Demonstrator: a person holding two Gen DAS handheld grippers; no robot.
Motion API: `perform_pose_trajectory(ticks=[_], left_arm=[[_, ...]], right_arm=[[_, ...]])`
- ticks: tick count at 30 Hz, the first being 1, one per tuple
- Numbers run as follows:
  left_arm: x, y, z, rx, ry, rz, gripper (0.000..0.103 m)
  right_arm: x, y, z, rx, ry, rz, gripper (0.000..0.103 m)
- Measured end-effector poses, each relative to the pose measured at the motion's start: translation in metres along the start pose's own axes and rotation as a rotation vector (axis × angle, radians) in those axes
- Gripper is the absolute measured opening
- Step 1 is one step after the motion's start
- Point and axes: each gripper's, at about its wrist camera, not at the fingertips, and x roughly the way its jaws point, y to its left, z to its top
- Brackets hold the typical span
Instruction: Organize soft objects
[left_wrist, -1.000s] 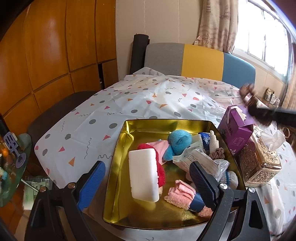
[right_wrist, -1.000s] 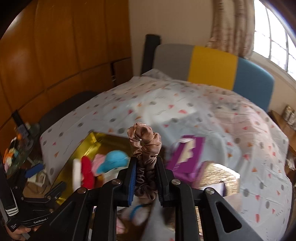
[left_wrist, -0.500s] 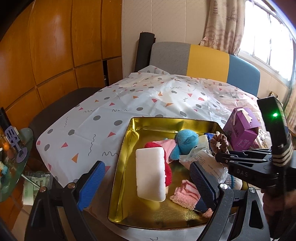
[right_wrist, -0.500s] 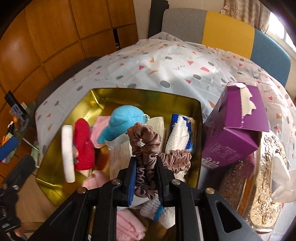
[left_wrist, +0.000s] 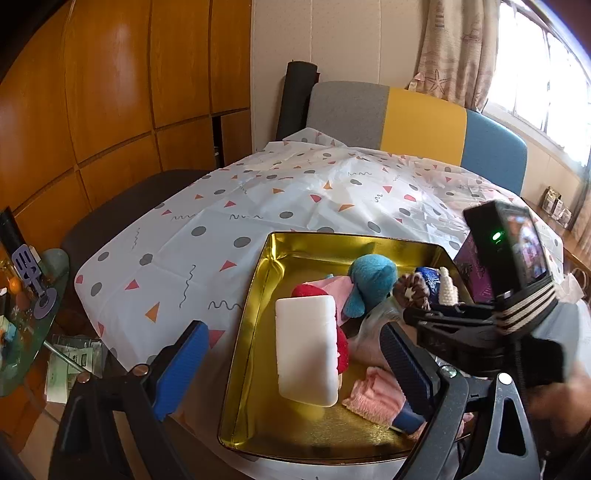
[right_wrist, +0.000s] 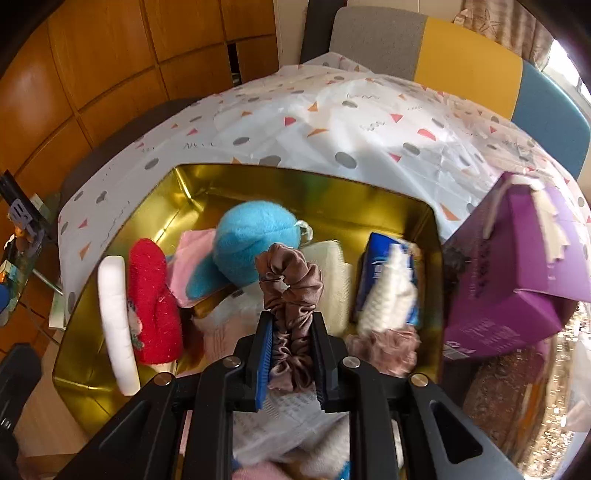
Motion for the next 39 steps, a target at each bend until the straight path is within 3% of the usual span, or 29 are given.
perform_pose_trajectory(ticks=[5, 11, 15, 19, 24, 32, 39], left_arm=[[0.002, 0.008, 0.0, -0.024, 0.004, 0.008, 0.096], [0.003, 0.01, -0.001, -0.033, 0.009, 0.009, 0.097], [0.003, 0.01, -0.001, -0.035, 0.005, 0.013, 0.098], [0.0, 0.007, 0.001, -0.032, -0.002, 0.014, 0.098], [-0.013, 0.002, 0.005, -0.018, -0.038, 0.012, 0.102], [-0.028, -0.009, 0.005, -0.004, -0.064, 0.009, 0.103], [-0.039, -0.022, 0.002, 0.018, -0.079, 0.009, 0.103]], right_arm=[[0.012, -0.01, -0.01, 0.066, 0.032, 0.059, 0.021], [-0.016, -0.025, -0.016, 0.107, -0.034, 0.114, 0.039], [-0.036, -0.024, -0.022, 0.093, -0.077, 0.105, 0.04], [-0.035, -0.016, -0.027, 0.051, -0.067, 0.099, 0.04], [-0.035, -0.008, -0.034, 0.04, -0.095, 0.029, 0.04], [-0.083, -0.009, -0.048, 0.096, -0.236, -0.063, 0.04], [-0.11, -0.019, -0.061, 0.181, -0.28, -0.172, 0.04]])
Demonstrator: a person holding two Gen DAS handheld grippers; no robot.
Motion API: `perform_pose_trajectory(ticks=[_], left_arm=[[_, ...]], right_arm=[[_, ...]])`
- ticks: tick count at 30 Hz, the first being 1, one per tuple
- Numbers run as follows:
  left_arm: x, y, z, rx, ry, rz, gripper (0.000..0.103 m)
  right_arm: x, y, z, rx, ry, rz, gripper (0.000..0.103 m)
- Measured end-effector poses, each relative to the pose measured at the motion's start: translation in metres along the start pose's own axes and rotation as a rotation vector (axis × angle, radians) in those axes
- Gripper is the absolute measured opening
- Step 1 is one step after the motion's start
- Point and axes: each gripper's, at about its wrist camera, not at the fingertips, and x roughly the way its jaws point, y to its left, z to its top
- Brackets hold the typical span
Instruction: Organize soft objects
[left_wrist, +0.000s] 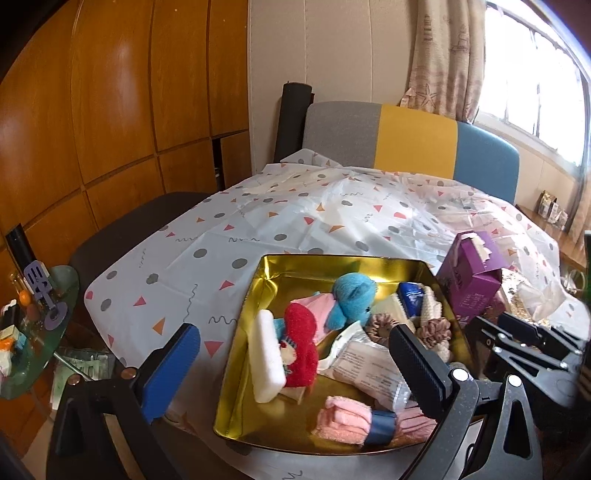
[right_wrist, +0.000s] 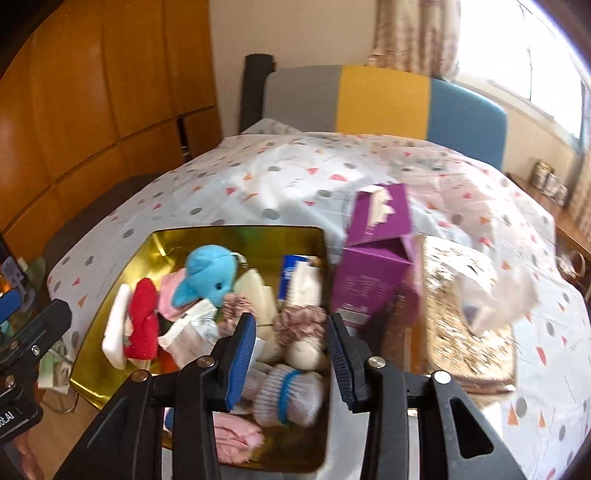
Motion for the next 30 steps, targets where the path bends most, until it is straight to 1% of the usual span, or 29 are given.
perform_pose_trajectory(ticks=[3, 6, 9, 15, 24, 30], left_arm=[[-0.006, -0.004, -0.001, 0.004, -0.024, 0.012, 0.103], [-0.009, -0.01, -0.003, 0.018, -0.034, 0.043, 0.103], [-0.01, -0.013, -0.006, 0.022, -0.033, 0.046, 0.103], [-0.015, -0.014, -0.009, 0.01, -0.045, 0.046, 0.103], [-0.015, -0.011, -0.01, -0.002, -0.035, 0.041, 0.103], [-0.013, -0.01, -0.011, -0.003, -0.028, 0.039, 0.103]], right_arm=[[-0.009, -0.004, -0.006, 0.011, -0.015, -0.044, 0.04], [-0.015, -0.009, -0.014, 0.025, -0.024, -0.064, 0.04], [-0.02, -0.014, -0.02, 0.042, -0.03, -0.072, 0.04], [-0.031, -0.017, -0.026, 0.048, -0.071, -0.102, 0.04], [-0.038, -0.021, -0.025, 0.056, -0.095, -0.122, 0.04], [-0.036, -0.02, -0.026, 0.056, -0.085, -0.119, 0.04]])
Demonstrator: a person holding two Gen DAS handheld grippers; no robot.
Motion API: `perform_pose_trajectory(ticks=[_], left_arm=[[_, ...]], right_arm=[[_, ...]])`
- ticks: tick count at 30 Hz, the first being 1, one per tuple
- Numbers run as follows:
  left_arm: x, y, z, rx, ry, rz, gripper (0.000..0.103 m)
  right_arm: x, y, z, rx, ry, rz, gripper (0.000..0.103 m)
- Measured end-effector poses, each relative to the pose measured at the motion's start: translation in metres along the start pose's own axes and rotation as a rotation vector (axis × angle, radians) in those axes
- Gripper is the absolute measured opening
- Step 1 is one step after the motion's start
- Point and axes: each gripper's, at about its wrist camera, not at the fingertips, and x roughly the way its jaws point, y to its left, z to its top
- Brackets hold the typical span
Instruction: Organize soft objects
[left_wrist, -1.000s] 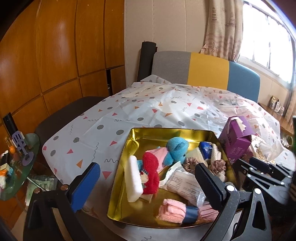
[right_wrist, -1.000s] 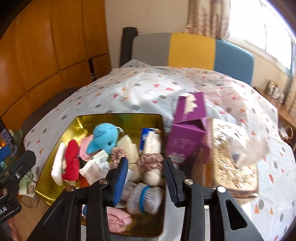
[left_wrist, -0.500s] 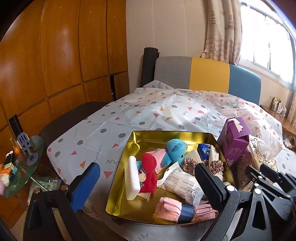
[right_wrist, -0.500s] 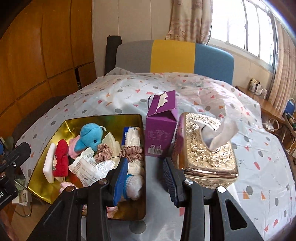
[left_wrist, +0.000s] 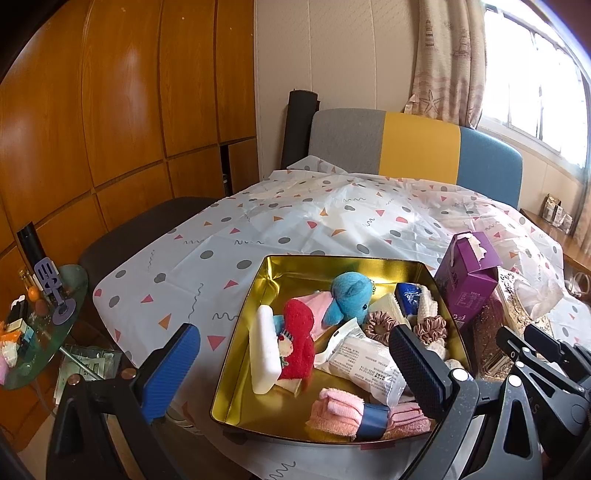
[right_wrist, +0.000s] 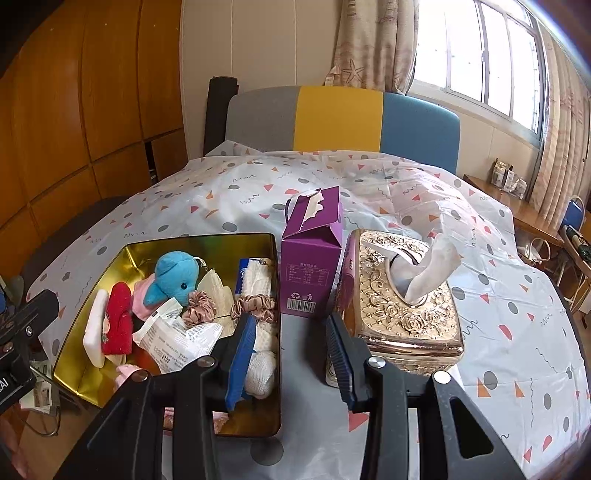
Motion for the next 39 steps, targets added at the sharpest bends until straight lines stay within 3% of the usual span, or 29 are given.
perform_pose_trajectory(ticks=[39], left_arm=[[0.0082, 0.0007, -0.0027, -0.001, 0.04, 0.0, 0.103]], right_arm=[[0.0072, 0.0058, -0.0029, -0.014, 0.026, 0.012, 0.04]])
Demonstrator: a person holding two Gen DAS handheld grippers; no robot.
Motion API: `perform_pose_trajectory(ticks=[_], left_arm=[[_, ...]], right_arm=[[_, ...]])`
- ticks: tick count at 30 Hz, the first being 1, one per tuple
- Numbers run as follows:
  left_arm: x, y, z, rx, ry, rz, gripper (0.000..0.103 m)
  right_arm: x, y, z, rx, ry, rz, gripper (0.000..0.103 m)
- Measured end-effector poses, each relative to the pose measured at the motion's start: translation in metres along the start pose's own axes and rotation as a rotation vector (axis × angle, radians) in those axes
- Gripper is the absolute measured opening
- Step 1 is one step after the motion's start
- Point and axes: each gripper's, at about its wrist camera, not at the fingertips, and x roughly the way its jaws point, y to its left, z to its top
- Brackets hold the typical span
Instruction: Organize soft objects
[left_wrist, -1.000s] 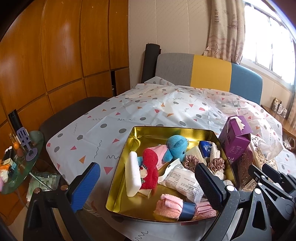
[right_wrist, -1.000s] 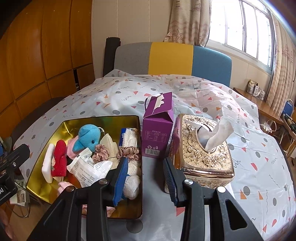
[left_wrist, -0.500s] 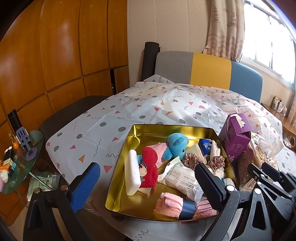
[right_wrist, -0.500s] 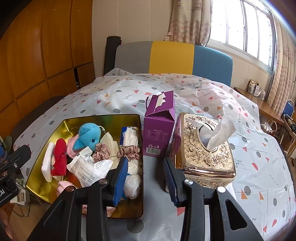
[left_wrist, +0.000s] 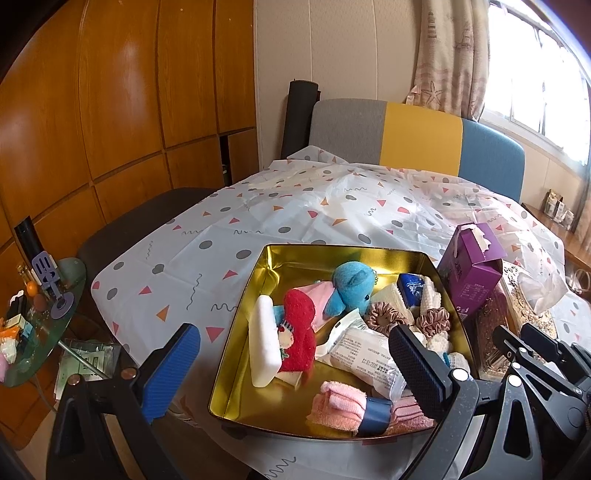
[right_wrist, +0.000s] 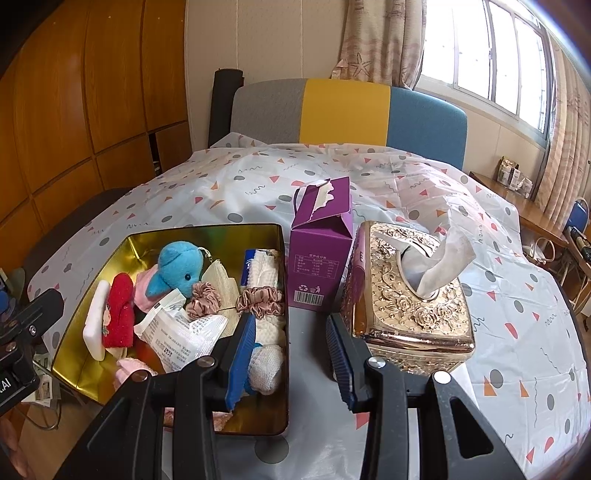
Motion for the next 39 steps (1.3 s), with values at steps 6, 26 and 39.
perform_pose_trajectory(ticks=[6, 26, 39], left_arm=[[0.0004, 0.0001, -0.0002, 0.0, 0.004, 0.0, 0.103], [0.0011, -0.0003, -0.002, 0.002, 0.01, -0.001, 0.103], [0.003, -0.0029, -0.0033, 0.024, 0.016, 0.004, 0.103]], right_arm=[[0.0004, 0.0004, 0.0, -0.003, 0.002, 0.002, 0.04], [0.0006, 0.0017, -0.0011, -0.011, 0.007, 0.003, 0.04], [0.0021, 0.0008, -0.0021, -0.01, 0.01, 0.003, 0.04]])
